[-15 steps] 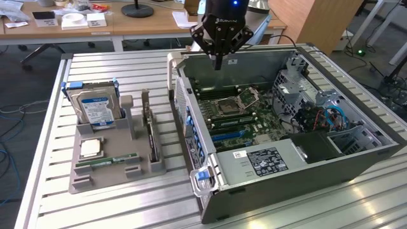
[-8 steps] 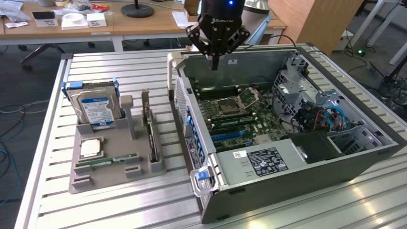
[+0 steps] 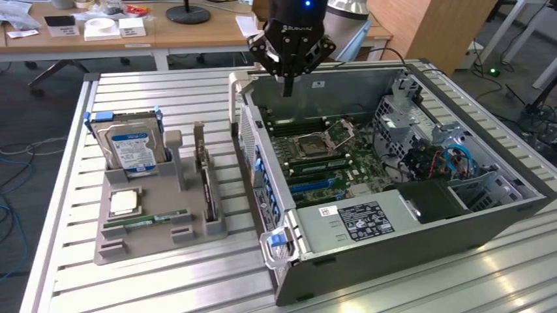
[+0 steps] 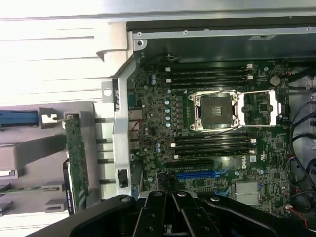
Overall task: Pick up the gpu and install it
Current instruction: 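Reach for the gpu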
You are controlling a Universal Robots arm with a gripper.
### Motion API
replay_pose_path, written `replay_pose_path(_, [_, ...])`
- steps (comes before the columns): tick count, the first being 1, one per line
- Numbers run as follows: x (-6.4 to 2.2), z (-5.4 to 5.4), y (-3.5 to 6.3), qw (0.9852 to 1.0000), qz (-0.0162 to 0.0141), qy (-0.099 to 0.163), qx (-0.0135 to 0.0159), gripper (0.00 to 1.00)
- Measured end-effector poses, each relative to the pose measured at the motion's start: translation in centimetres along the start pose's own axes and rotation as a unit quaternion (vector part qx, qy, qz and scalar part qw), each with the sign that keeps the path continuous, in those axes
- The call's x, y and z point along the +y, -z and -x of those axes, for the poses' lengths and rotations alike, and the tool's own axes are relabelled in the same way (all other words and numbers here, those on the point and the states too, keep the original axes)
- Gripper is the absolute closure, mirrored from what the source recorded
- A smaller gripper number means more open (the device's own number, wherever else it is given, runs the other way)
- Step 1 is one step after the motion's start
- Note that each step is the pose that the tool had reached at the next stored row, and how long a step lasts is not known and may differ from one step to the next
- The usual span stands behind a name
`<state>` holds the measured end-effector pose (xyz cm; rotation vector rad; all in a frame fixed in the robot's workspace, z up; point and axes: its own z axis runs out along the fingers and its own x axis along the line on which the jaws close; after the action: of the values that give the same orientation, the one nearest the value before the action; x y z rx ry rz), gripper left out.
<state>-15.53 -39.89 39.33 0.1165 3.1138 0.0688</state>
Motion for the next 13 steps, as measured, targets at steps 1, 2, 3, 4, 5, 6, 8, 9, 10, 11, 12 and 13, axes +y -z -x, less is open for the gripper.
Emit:
replay_pose_path(1, [-0.02, -0.2, 0.00, 1.0000, 0.0000, 0.000, 0.0000, 0.89])
replay_pose_path(2, [-0.03, -0.4, 0.00, 1.0000, 0.0001, 0.000, -0.0001, 0.89])
replay_pose_path(3, [-0.04, -0.6, 0.01, 1.0000, 0.0000, 0.000, 0.0000, 0.89])
replay_pose_path(4, [-0.06, -0.8, 0.01, 1.0000, 0.0000, 0.000, -0.0001, 0.89])
replay_pose_path(5, [-0.07, -0.9, 0.01, 1.0000, 0.0000, 0.000, -0.0001, 0.89])
replay_pose_path(6, [-0.08, -1.1, 0.02, 1.0000, 0.0000, 0.000, 0.0000, 0.89])
replay_pose_path(8, [-0.11, -1.4, 0.02, 1.0000, 0.0000, 0.000, 0.0000, 0.89])
replay_pose_path(9, [-0.12, -1.6, 0.02, 1.0000, 0.0000, 0.000, 0.0000, 0.89])
replay_pose_path(10, [-0.13, -1.7, 0.03, 1.0000, 0.0000, 0.000, 0.0000, 0.89])
replay_pose_path(11, [-0.14, -1.9, 0.03, 1.0000, 0.0001, 0.000, -0.0001, 0.89])
replay_pose_path(12, [-0.15, -2.0, 0.03, 1.0000, 0.0000, 0.000, -0.0001, 0.89])
replay_pose_path(13, [-0.16, -2.1, 0.03, 1.0000, 0.0000, 0.000, 0.0000, 0.89])
